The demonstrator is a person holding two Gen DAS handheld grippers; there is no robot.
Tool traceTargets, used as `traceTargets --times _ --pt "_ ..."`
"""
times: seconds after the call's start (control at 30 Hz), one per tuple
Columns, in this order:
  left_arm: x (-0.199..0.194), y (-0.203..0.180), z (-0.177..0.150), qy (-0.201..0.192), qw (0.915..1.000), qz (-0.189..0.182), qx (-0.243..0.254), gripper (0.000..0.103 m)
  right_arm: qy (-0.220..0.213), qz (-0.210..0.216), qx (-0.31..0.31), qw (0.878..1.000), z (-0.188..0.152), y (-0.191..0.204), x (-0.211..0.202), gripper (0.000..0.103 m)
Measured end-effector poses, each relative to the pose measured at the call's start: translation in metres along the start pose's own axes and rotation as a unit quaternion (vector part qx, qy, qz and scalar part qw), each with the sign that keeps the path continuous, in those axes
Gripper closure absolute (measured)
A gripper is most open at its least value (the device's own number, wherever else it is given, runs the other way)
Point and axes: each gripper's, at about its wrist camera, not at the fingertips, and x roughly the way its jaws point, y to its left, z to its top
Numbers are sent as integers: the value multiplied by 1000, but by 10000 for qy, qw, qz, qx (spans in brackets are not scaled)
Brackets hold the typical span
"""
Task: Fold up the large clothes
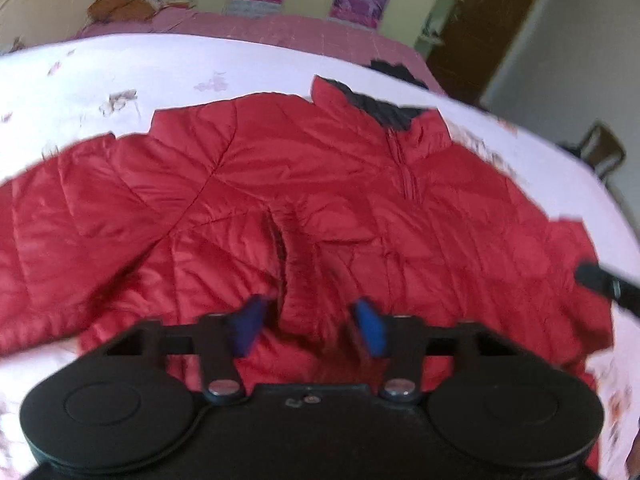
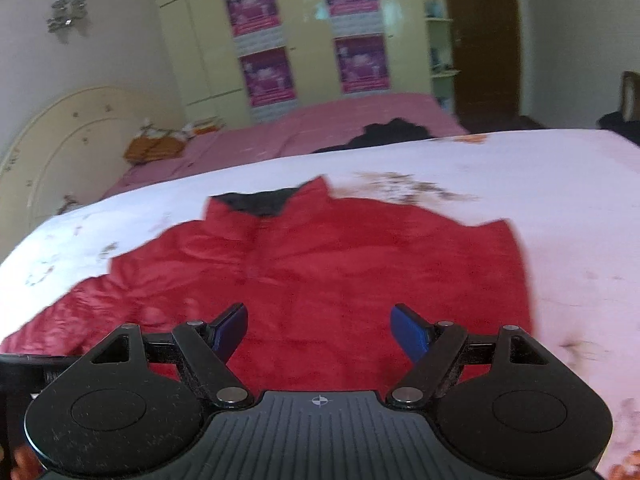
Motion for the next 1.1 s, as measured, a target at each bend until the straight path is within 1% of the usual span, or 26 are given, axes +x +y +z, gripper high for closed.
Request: traceTargets --times 0.03,0.07,0.1,0.2,0.23,0.27,0.3,0.33,0.4,0.43,0.5,0.57,0.7,0.8,0.83,0.9,0.97,1.1 --pt "1 1 0 -59 10000 -4 -51 81 -7 -95 20 10000 -2 -6 -1 25" --pt "2 2 1 -97 9999 49 -90 87 -16 -175 69 9998 -3 -13 -2 25" --pt "2 2 2 -129 9998 22 -115 87 -45 -252 147 9996 -5 -20 -3 26" --pt "-10 -2 8 -438 9990 -47 -33 90 -112 -455 288 9985 -5 -38 -4 26" --pt "-17 -2 11 -603 9982 -51 -40 91 -138 -507 294 9982 -4 -41 -4 30" --pt "-25 -1 16 -766 9970 -41 -92 92 -152 -543 281 9980 -3 -45 -3 38" --pt "-33 2 21 -939 9954 -28 -176 92 -130 -572 280 9979 -1 -48 -1 51" --pt "-40 7 25 -1095 9937 13 -245 92 -130 -583 304 9977 0 -51 1 52" --pt "-44 19 29 -1201 9921 218 -289 92 -140 -663 266 9973 2 -54 6 52" --pt "-39 25 27 -1125 9925 347 -325 93 -88 -691 224 9973 2 -54 12 52" --pt "-22 34 18 -830 9946 488 -385 93 88 -735 147 9971 0 -55 27 52" --pt "-11 38 9 -665 9953 588 -380 93 273 -794 21 9965 -3 -55 43 52" --pt "-1 38 2 -531 9960 636 -322 92 758 -1072 -275 9910 -17 -62 74 52" --pt "6 39 2 -412 9967 657 -257 92 849 -1032 -190 9909 -13 -71 75 52" --pt "6 38 4 -380 9967 677 -232 92 814 -1005 -160 9915 -9 -70 72 52" --pt "-1 38 3 -463 9963 688 -230 90 629 -896 -171 9938 -1 -67 64 52" --pt "-5 35 5 -520 9957 735 -196 83 513 -777 -258 9953 7 -59 63 52" --pt "-3 32 5 -483 9952 844 -75 82 473 -466 -324 9973 23 -38 79 52"
